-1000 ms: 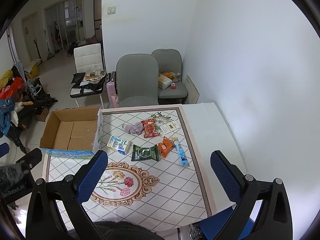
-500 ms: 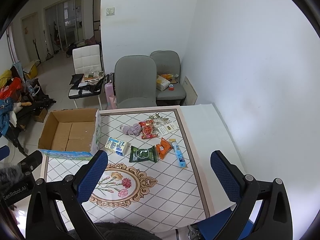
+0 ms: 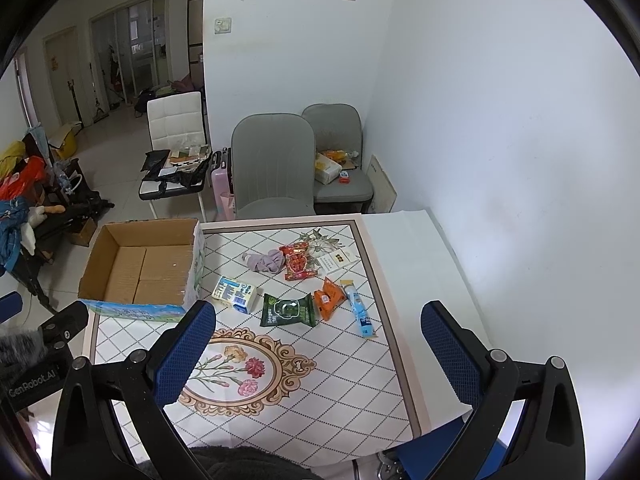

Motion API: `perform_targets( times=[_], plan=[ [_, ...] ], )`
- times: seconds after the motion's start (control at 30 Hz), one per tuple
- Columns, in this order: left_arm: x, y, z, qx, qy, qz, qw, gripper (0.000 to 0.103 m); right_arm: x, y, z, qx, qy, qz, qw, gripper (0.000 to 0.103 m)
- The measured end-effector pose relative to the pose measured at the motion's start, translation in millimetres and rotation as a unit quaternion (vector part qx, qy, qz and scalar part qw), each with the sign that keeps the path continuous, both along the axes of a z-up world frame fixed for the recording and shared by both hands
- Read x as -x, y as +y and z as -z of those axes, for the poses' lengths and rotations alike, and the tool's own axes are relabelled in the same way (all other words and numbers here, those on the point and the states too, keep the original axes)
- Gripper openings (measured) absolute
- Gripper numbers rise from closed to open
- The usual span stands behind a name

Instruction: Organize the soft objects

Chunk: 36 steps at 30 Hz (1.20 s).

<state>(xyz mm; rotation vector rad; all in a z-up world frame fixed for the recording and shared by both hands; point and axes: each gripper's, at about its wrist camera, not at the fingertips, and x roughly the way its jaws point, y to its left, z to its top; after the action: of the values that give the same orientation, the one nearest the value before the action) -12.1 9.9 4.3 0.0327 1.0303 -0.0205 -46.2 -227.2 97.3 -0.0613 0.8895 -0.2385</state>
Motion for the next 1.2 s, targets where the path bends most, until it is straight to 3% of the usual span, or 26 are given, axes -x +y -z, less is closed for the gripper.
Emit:
perform_targets(
  times=[0.57, 0.7, 0.83, 0.93, 1.03, 1.2],
  plan=[
    [-7.5, -2.1, 3.9, 0.001, 0.005, 0.004, 1.0, 0.103, -8.0, -1.0, 1.6, -0.004, 0.006, 0.001, 1.0, 0.103],
    [-19.8, -11.3, 9.6, -0.002, 0.014, 0.015, 0.9998, 0.103, -20.0, -12.5, 14.8, -0.019, 0.024, 0.011, 0.999, 0.103],
    [-42.4, -29.1, 27.2, -0.012, 0.027, 0.031, 0.9991, 0.103, -40.6, -52.0, 46.1, -0.048, 0.062, 0.05, 0.996, 0.103],
    [-68.6, -52.9, 58.2, -0.021, 0.06, 0.056, 0.9964, 0.103, -56.8, -92.2, 83.0, -0.069, 0.101, 0.081, 0.989, 0.103],
    [-101.0, -75.0, 109.5, 0.021, 0.133, 0.074, 0.9882, 0.103, -74.1, -128.8, 130.5, -0.09, 0.146, 0.096, 0.981, 0.103],
    [-156.6, -112.9, 219.7, 0.102, 0.28, 0.051, 0.9533, 0.103, -110.1, -184.3, 223.0, -0.15, 0.219, 0.116, 0.957, 0.103]
  ],
)
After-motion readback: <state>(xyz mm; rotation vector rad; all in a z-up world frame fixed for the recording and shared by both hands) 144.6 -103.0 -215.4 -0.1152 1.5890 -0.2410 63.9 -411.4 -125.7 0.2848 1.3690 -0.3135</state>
